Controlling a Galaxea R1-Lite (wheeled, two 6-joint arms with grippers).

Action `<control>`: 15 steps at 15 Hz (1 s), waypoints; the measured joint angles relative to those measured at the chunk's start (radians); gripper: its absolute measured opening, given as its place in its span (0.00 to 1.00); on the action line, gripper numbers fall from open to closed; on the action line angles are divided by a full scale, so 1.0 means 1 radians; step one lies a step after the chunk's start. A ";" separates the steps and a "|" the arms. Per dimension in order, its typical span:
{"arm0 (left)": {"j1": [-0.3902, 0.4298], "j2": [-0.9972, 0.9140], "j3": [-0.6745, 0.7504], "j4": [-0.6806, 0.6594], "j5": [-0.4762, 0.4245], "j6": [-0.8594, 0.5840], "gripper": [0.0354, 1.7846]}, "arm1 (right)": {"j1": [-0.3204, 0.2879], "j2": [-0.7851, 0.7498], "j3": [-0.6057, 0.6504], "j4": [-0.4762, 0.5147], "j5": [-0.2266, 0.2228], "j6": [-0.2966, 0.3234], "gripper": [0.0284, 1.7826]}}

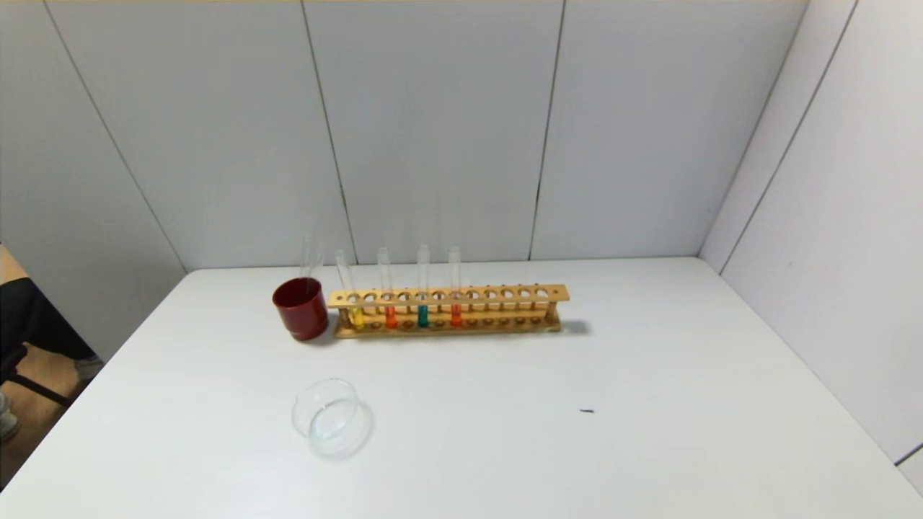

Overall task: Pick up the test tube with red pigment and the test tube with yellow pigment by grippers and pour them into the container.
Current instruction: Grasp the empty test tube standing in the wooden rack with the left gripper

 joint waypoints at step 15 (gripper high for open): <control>0.000 0.000 0.000 0.002 0.003 0.010 0.98 | 0.000 0.000 0.000 0.000 0.000 0.000 0.98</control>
